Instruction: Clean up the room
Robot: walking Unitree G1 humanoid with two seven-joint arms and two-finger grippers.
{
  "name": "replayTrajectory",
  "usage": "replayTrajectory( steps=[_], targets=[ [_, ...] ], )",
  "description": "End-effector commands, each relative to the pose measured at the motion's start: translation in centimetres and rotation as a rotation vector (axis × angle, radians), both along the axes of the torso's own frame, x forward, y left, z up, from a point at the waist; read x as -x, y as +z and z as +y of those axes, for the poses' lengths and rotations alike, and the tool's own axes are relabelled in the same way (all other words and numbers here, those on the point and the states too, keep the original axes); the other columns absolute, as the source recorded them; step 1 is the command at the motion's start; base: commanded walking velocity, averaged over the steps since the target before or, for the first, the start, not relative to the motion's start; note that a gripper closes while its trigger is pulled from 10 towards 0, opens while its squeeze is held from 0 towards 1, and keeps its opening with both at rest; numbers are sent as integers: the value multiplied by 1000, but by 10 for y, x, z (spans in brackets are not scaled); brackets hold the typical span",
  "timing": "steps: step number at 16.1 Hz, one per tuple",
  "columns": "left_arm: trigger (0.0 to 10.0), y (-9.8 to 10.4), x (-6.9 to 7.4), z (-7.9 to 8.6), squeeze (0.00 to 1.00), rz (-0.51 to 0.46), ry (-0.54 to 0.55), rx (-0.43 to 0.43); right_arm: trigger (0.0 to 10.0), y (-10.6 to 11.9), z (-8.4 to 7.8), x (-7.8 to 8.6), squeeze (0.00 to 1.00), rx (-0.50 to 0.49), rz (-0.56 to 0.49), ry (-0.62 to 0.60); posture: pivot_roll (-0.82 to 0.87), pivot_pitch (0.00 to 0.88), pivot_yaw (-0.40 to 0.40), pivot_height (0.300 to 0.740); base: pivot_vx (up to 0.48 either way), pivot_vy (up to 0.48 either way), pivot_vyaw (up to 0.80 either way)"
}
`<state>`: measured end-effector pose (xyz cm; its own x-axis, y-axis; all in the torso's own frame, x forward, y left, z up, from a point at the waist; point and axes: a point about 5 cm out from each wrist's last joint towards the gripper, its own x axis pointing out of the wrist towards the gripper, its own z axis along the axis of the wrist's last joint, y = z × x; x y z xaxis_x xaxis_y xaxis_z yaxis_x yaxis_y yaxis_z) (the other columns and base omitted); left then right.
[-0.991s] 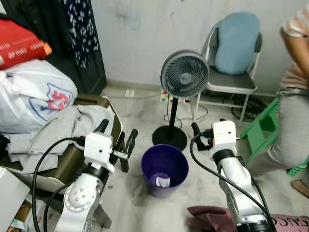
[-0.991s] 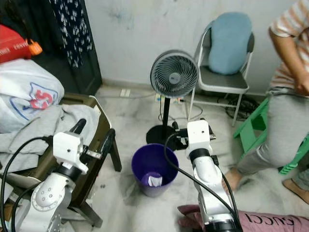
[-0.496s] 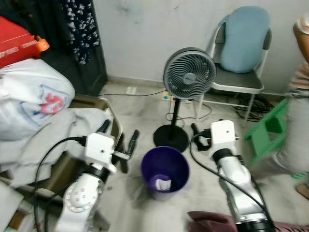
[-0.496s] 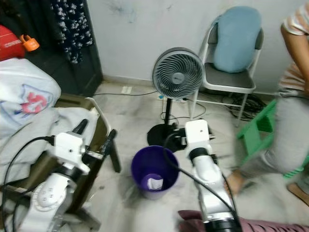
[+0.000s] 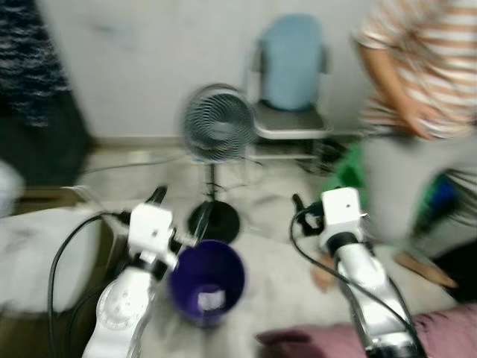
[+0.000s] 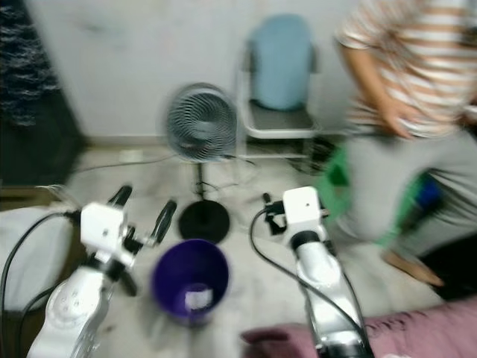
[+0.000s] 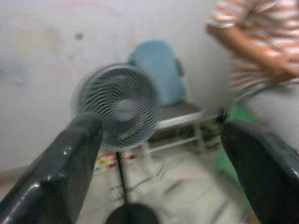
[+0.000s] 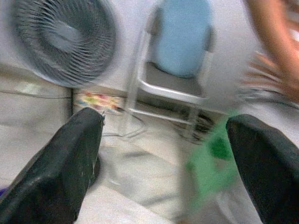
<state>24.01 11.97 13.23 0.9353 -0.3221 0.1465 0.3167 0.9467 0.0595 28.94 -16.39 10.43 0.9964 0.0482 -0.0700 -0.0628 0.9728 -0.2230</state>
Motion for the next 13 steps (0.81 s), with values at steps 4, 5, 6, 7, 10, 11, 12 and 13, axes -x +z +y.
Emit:
replayTrajectory(
  steps=[4, 5, 6, 7, 10, 11, 12, 13],
  targets=[
    [10000, -3, 3, 6, 0, 13, 26, -27, 10000, 5, 5, -2, 0, -2, -16, 15, -108, 54, -32, 740, 0, 0, 0],
    [10000, -5, 3, 8, 0, 15, 39, -36, 10000, 6, 5, -2, 0, 25, -25, 20, -108, 48, -31, 740, 0, 0, 0],
    [10000, -6, 3, 8, 0, 13, 46, -37, 10000, 6, 6, -2, 0, 28, -27, 24, -107, 44, -32, 740, 0, 0, 400],
    [10000, -5, 1, 7, 0, 3, 53, -40, 10000, 7, 7, -4, 0, 40, -29, 31, -105, 35, -35, 740, 0, 0, 800],
    [10000, -3, -3, 8, 0, -16, 75, -41, 10000, 9, 10, -9, 0, 40, -36, 39, -106, 29, -36, 740, 0, 0, 800],
    [10000, -3, -4, 8, 0, -13, 79, -33, 10000, 9, 10, -10, 0, 42, -36, 40, -107, 31, -36, 740, 0, 0, 800],
    [10000, -2, -4, 10, 0, -19, 87, -45, 10000, 10, 10, -10, 0, 49, -40, 41, -109, 29, -38, 740, 0, 0, 800],
    [10000, -3, -4, 10, 0, -20, 88, -47, 10000, 10, 10, -10, 0, 49, -42, 40, -111, 29, -38, 740, 0, 0, 800]
  ],
)
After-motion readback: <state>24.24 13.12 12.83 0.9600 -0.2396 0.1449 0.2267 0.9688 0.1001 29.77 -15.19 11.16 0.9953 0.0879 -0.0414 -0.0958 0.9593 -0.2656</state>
